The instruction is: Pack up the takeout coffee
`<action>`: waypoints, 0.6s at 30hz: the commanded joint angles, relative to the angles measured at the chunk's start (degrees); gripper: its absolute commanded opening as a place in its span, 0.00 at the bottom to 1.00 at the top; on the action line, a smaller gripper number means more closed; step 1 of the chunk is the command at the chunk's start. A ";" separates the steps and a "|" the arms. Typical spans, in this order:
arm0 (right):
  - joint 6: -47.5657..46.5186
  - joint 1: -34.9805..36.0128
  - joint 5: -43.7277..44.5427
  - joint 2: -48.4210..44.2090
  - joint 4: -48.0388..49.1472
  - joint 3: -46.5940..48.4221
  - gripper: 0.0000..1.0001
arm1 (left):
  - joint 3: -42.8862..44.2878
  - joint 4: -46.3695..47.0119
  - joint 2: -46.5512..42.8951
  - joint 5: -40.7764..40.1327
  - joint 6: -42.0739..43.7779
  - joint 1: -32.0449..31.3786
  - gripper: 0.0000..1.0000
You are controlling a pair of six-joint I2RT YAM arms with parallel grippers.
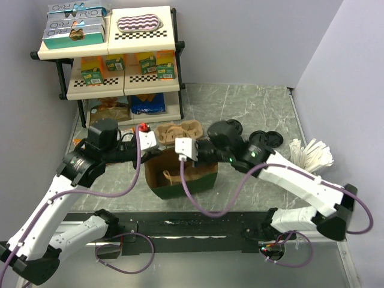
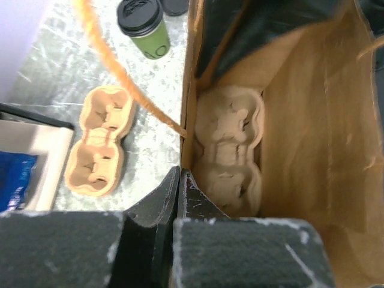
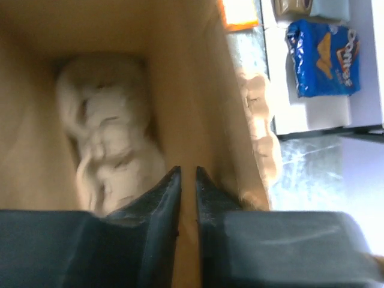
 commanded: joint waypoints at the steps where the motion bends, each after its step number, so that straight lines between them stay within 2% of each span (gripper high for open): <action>1: -0.15 1.68 1.83 -4.65 6.87 -2.64 0.35 | -1.00 5.46 -1.92 -7.06 1.58 -1.90 0.01; 2: 0.46 1.68 1.48 -3.17 5.38 -1.23 0.43 | -1.00 5.81 -1.65 -8.47 1.67 -1.90 0.01; 5: 2.40 1.60 1.56 -1.05 2.02 4.22 0.50 | -1.09 6.86 -1.39 -10.93 2.72 -1.90 0.01; 7: 2.75 1.68 1.74 -1.04 2.89 6.07 0.54 | -1.70 8.70 -1.47 -12.78 4.30 -1.90 0.01; 10: 4.59 1.59 1.39 -1.48 4.30 7.65 0.66 | -2.93 10.99 -0.69 -16.74 6.85 -1.90 0.01; 18: 7.50 0.54 1.91 -0.51 5.53 11.53 0.67 | -5.04 16.89 1.25 -22.36 12.47 -1.82 0.01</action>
